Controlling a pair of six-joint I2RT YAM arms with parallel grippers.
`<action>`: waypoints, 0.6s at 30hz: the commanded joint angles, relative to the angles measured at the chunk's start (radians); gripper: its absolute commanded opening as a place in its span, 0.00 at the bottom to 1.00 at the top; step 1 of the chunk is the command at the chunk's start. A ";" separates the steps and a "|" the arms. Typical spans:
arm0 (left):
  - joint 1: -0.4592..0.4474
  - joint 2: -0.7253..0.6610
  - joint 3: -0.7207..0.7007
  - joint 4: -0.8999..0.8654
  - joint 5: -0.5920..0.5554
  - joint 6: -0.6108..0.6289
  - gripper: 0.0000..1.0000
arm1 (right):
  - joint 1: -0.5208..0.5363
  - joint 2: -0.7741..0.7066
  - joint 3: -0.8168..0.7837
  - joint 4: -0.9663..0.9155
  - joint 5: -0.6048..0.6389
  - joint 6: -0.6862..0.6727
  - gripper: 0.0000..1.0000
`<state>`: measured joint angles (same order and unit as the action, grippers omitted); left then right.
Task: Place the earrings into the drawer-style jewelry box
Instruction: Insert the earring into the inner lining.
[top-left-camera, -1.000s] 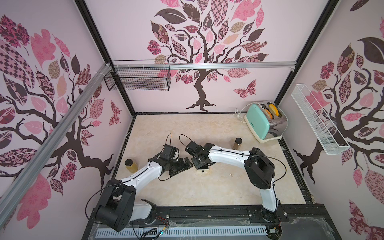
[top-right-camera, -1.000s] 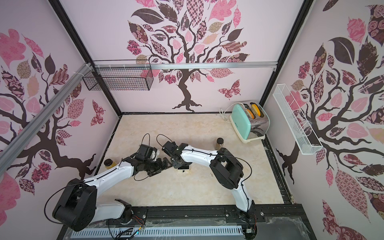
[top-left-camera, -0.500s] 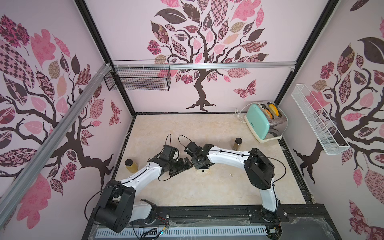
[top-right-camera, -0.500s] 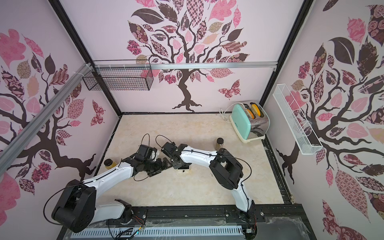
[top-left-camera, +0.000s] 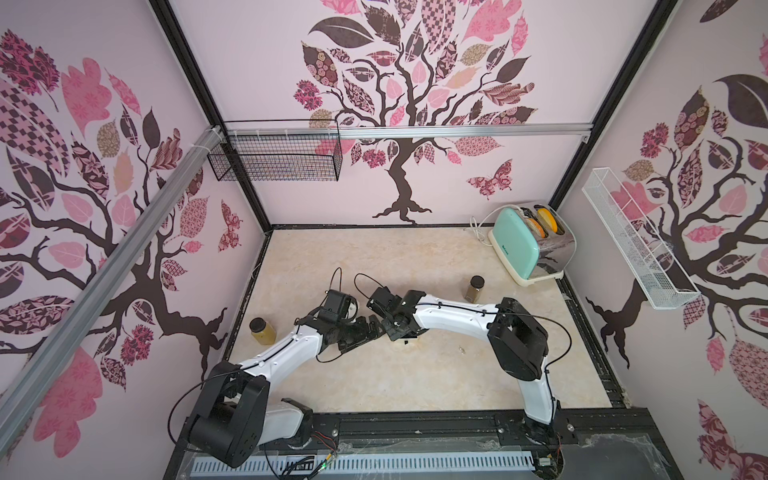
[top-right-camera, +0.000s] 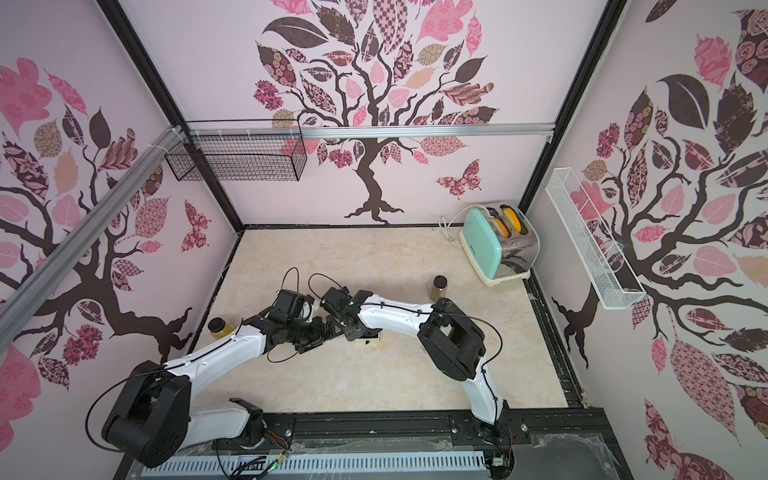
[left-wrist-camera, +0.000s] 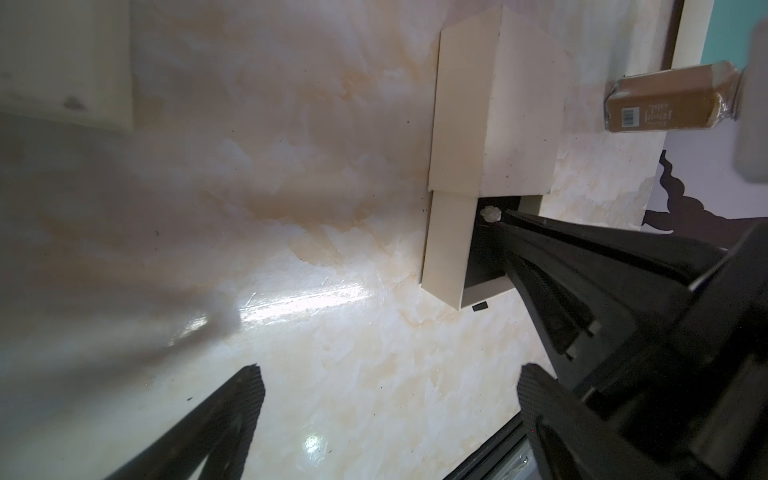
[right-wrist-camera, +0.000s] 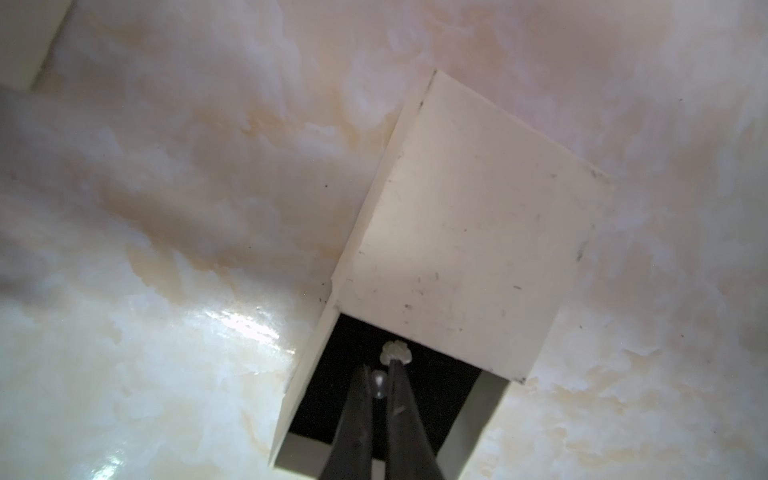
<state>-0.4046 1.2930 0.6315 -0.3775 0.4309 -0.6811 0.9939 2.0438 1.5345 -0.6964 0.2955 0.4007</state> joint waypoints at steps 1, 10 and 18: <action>0.004 -0.016 -0.013 0.017 0.006 0.003 0.98 | 0.006 0.024 0.033 -0.028 0.027 0.010 0.01; 0.004 -0.016 -0.012 0.017 0.008 0.003 0.98 | 0.006 0.043 0.030 -0.013 0.011 0.009 0.01; 0.004 -0.017 -0.014 0.019 0.009 0.002 0.98 | 0.006 0.043 0.025 0.001 -0.006 0.010 0.01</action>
<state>-0.4046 1.2930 0.6262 -0.3759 0.4313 -0.6811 0.9939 2.0712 1.5372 -0.6895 0.2947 0.4007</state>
